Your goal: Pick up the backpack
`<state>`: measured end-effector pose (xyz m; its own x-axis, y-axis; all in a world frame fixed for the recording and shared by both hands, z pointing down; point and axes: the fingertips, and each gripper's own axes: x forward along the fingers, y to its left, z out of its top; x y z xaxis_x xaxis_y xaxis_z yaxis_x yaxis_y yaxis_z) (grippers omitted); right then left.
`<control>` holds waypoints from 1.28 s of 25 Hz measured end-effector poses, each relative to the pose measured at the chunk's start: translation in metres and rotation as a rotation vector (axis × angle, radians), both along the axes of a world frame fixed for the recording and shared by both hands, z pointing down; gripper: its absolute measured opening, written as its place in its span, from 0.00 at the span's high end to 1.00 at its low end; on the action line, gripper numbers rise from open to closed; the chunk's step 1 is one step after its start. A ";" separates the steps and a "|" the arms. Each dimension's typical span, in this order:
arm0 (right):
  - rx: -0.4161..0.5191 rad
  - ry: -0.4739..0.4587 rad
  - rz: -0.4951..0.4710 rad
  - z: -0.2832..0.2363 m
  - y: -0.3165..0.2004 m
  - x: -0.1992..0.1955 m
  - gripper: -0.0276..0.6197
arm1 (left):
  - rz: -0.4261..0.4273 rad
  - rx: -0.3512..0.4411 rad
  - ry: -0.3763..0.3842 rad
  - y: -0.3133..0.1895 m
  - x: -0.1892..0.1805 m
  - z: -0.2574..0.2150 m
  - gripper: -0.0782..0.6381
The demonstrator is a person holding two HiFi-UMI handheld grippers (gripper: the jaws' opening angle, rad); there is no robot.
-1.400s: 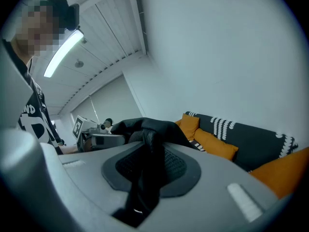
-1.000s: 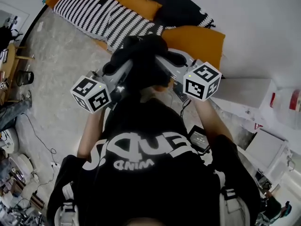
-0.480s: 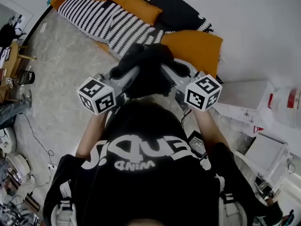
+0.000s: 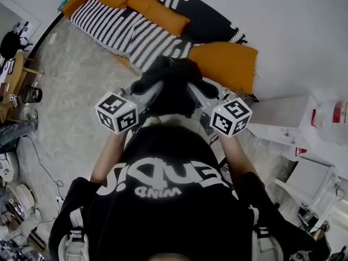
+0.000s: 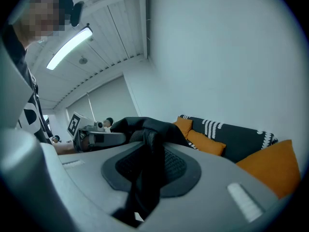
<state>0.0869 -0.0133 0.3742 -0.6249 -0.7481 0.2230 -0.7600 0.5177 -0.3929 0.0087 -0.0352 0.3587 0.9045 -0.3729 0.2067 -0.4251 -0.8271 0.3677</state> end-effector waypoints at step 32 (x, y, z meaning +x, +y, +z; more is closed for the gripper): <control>-0.017 0.021 -0.068 0.006 0.007 -0.002 0.84 | -0.028 -0.058 0.022 0.007 -0.001 0.007 0.79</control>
